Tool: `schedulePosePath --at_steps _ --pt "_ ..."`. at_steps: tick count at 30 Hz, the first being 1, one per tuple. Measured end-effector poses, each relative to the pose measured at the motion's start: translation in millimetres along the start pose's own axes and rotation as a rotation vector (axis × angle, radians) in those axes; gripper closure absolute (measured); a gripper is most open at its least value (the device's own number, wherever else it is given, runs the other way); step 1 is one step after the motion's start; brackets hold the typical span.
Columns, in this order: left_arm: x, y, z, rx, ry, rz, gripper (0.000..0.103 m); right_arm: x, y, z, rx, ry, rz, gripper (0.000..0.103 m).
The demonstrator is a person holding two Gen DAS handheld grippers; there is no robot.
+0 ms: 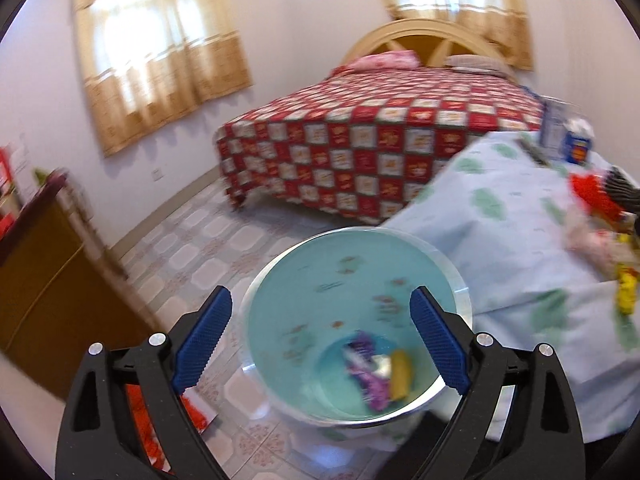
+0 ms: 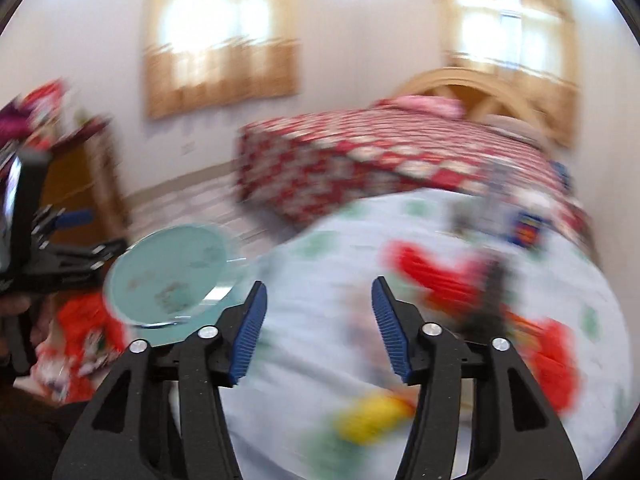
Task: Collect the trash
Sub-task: 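Grasp the red plastic bag with the right tool while the left tool grasps the black cord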
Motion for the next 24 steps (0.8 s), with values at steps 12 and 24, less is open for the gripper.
schedulePosePath --at_steps 12,24 --pt "-201 -63 52 -0.105 0.301 -0.127 0.014 -151 47 37 0.003 0.227 -0.269 0.034" --pt "-301 -54 22 0.056 0.438 -0.265 0.082 -155 77 15 0.077 0.101 -0.309 0.072"
Point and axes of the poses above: each gripper's, at about its wrist camera, not at the fingertips, and z roughly against the way its jaws point, x to its left, y to its underside, the point moved 7 cm from there along -z, roughly the way its jaws point, and after that the axes turned 4 degrees about x, right-handed, at the moved point
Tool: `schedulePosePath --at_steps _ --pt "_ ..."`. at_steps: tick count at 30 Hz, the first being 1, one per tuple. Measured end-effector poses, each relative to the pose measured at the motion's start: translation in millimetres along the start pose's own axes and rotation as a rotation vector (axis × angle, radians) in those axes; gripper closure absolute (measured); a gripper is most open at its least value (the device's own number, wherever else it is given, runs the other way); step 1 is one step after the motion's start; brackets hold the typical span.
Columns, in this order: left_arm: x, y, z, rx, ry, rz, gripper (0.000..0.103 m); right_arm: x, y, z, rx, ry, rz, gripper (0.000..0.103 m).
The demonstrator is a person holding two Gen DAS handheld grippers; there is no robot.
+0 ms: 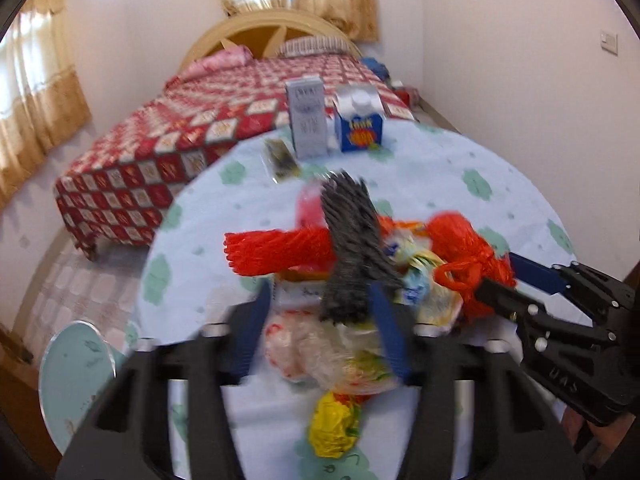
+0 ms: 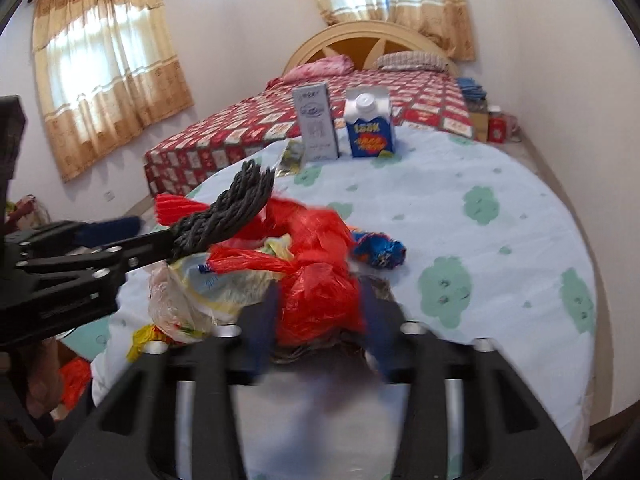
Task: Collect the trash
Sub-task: 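Grasp the red plastic bag with the right tool while the left tool grasps the black cord, then carry the red bag and black cord over the teal bucket with both tools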
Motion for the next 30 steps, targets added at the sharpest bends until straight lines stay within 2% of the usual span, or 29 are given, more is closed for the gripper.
schedulePosePath --at_steps 1,3,9,16,30 --pt "-1 1 -2 0.009 0.011 -0.003 0.099 1 0 2 -0.004 -0.004 0.001 0.080" --pt "0 2 0 0.004 0.011 -0.009 0.101 2 -2 10 -0.026 -0.008 0.003 0.084" --pt "16 -6 29 -0.066 -0.015 -0.019 0.102 4 -16 35 -0.101 0.027 0.009 0.085" --pt "61 -3 66 -0.128 -0.050 0.030 0.103 21 -26 40 -0.124 0.023 0.030 0.085" --pt "156 35 86 -0.138 -0.202 0.127 0.103 86 -39 16 -0.114 -0.052 0.120 0.085"
Point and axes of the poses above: each gripper's, at about its wrist camera, not at the fingertips, and z roughly against the way its jaws point, x to its left, y to its underside, the point moved 7 cm from there along -z, roughly the way its jaws point, and after that the axes turned 4 degrees about x, right-handed, at the moved point
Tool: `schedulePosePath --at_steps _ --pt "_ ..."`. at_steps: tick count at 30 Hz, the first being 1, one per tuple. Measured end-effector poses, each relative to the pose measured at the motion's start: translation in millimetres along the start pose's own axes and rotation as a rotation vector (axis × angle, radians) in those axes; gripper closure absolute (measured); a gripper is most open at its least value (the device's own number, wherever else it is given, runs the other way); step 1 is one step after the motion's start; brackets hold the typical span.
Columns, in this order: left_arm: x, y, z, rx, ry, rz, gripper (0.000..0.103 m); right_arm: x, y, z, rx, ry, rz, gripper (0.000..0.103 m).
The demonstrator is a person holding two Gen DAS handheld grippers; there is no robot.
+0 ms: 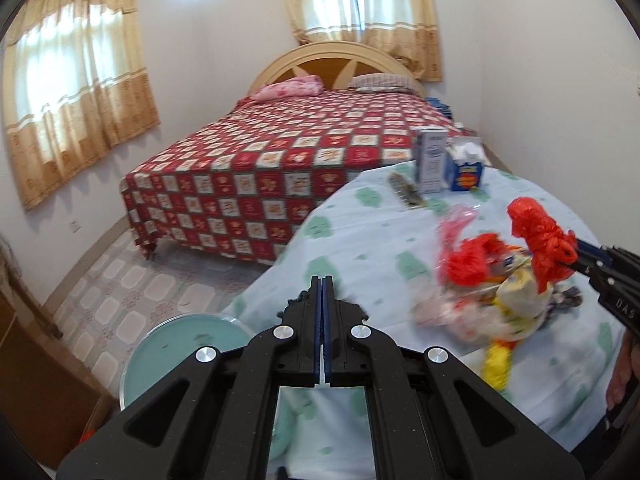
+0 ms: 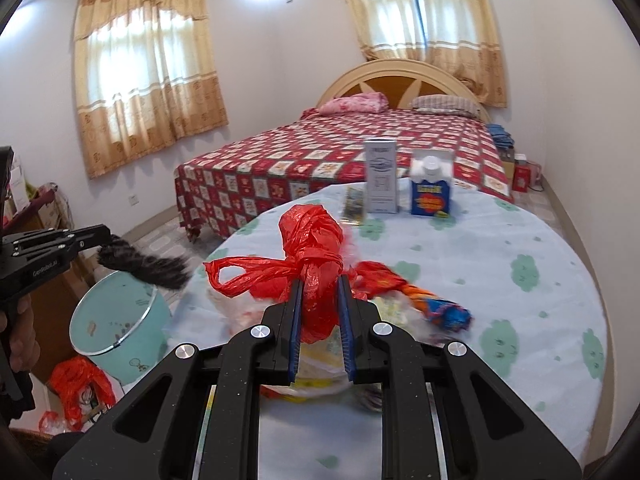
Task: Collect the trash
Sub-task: 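Carry the red bag and black cord over the teal bucket with both tools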
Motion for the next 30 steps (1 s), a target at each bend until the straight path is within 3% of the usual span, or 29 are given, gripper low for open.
schedulePosePath --at_steps 17,30 --pt "93 36 8 0.027 -0.118 0.086 0.103 98 -16 -44 0.024 -0.118 0.144 0.085" --pt "134 59 13 0.051 -0.185 0.132 0.103 164 -22 -73 0.041 -0.184 0.243 0.085"
Point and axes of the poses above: each gripper's, at about its wrist camera, not at the fingertips, and z roughly against the way its jaws point, x to its left, y to its underside, the point moved 7 cm from there along -z, roughly the way its jaws point, and after that the axes turned 4 degrees about x, right-handed, at the moved point
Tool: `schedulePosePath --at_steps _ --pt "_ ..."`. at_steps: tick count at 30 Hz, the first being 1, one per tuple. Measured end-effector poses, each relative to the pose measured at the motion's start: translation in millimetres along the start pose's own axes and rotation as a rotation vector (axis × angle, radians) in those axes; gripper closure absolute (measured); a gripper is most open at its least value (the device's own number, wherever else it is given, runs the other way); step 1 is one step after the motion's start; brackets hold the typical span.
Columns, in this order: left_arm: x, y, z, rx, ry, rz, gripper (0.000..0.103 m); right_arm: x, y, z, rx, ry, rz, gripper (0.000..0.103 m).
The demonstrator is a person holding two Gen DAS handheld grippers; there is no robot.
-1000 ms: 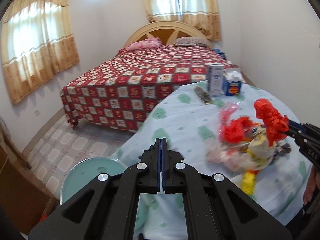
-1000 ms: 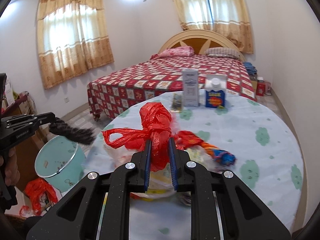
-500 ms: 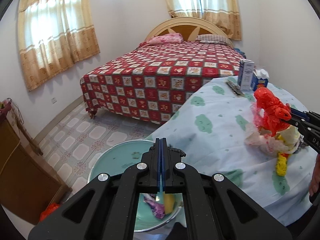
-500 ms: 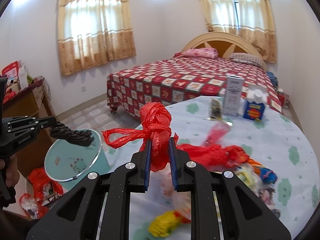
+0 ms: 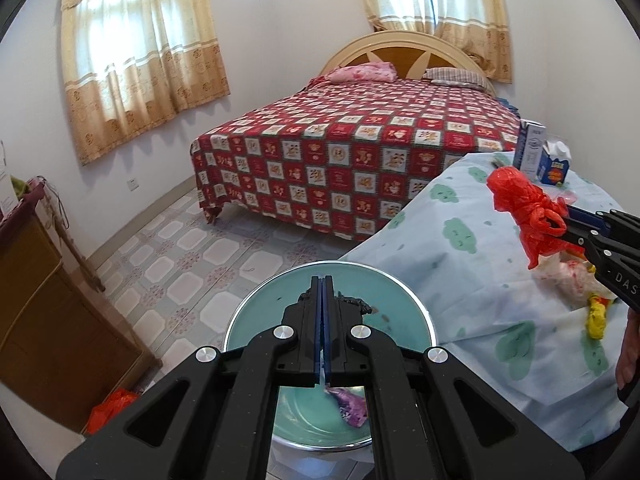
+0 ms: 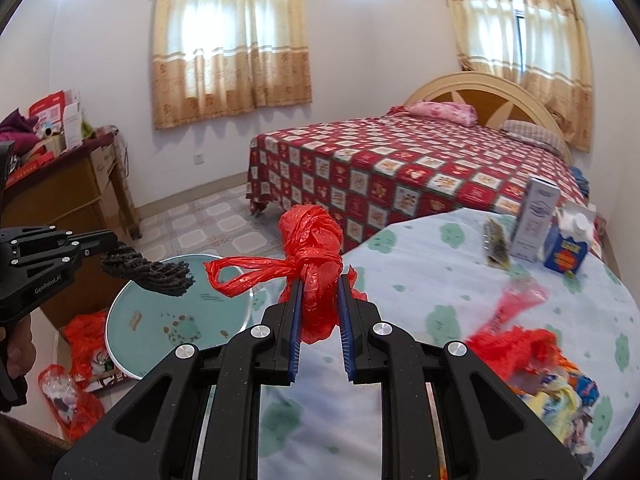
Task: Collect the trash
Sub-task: 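Carry the red bag and black cord over the teal bucket with both tools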
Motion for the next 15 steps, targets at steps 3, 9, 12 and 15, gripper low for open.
schedulePosePath --at_steps 3,9,12,15 --pt "8 4 -2 0.005 -0.013 0.004 0.103 11 -3 -9 0.008 -0.013 0.021 0.086" --pt "24 12 -6 0.014 -0.045 0.018 0.103 32 -6 -24 0.026 -0.040 0.055 0.086" --pt "33 15 -8 0.022 -0.054 0.029 0.103 41 -5 -31 0.036 -0.052 0.066 0.085" --pt "40 19 -9 0.029 -0.062 0.035 0.103 48 -5 -38 0.045 -0.063 0.076 0.086"
Point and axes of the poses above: each gripper's, at about its wrist camera, not at the fingertips, and z roughly against the way its jaws point, x to its left, y to its underside, the point moved 7 cm from there along -z, roughly the way its jaws point, and after that the axes turned 4 degrees about x, right-handed, at the moved point
